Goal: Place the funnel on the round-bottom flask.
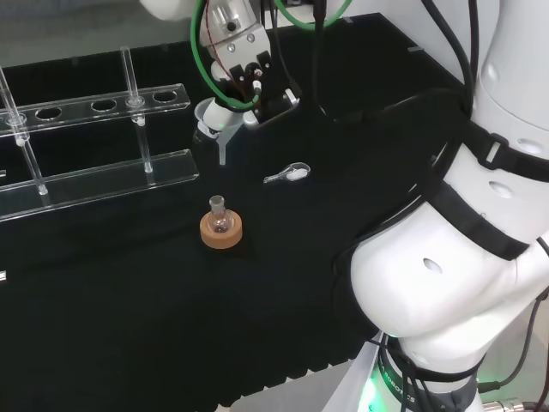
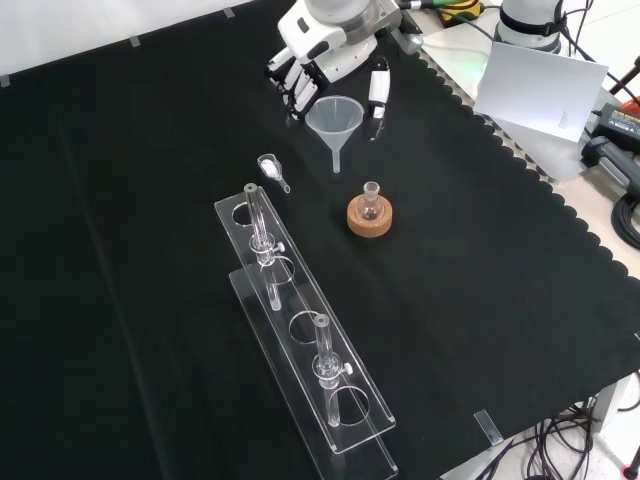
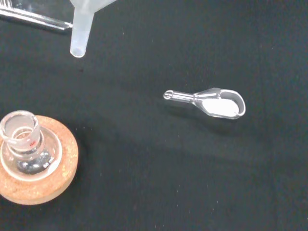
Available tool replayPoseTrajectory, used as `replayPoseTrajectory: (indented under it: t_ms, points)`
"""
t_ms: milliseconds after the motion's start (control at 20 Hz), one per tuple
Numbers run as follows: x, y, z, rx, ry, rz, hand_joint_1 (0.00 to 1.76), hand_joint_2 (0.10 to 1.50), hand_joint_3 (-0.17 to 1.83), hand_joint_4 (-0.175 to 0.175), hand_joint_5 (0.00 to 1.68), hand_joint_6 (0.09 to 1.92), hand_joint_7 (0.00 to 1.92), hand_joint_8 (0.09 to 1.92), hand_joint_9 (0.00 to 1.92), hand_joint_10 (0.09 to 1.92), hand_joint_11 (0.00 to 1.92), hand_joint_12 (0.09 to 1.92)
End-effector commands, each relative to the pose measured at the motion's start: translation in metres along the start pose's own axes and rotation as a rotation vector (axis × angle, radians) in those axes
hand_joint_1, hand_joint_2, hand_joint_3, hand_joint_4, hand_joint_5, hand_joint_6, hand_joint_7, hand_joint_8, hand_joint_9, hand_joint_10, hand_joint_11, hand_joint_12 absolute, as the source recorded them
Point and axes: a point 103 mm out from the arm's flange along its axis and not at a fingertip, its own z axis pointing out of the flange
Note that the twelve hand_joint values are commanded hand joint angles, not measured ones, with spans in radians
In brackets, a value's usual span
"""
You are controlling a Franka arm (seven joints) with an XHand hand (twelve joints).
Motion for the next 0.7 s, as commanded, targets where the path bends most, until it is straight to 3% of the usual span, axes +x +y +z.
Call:
replayPoseTrajectory:
  t_ms: [50,250,700]
  points:
    - [-0.013,-0.009,0.009,0.004,0.006,-0.022,0.62,0.81,0.05,-0.011,0.73,0.23,1.04,0.51,0.64,0.50,0.00,1.53]
    - [-0.009,-0.013,0.015,0.017,-0.022,-0.034,0.62,0.81,0.05,-0.011,0.72,0.23,1.04,0.50,0.64,0.50,0.00,1.53]
    - [0.023,-0.014,0.016,0.017,-0.023,-0.046,0.62,0.81,0.05,-0.012,0.72,0.25,1.04,0.50,0.64,0.50,0.00,1.53]
